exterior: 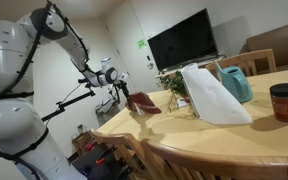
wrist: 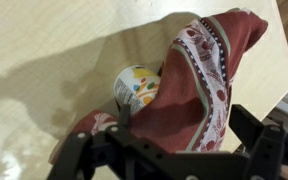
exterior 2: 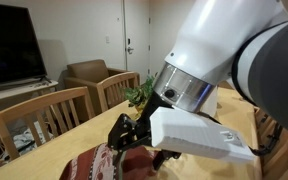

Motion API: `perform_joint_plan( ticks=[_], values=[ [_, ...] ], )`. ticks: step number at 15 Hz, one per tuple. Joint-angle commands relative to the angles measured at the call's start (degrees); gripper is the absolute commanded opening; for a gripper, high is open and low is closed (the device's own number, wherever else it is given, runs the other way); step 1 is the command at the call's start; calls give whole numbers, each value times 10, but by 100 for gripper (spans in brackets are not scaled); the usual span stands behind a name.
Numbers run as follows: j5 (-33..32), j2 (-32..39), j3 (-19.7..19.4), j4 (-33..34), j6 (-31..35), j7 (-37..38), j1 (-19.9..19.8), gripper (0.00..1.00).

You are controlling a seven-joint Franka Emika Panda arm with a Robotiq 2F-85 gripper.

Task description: Place the towel over the white container on the left

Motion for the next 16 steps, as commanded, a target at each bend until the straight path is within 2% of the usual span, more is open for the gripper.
perform_joint_plan(
  ticks=[1,4,9,12,16],
  values=[
    [56,-5,-33,9,-6,-42,41,100],
    [73,-4,-57,15,-10,-49,69,100],
    [60,-3,-112,27,-19,-31,124,99],
    [55,-2,-135,31,-17,-27,146,71],
    [49,-1,-158,36,-19,-21,168,42]
  ],
)
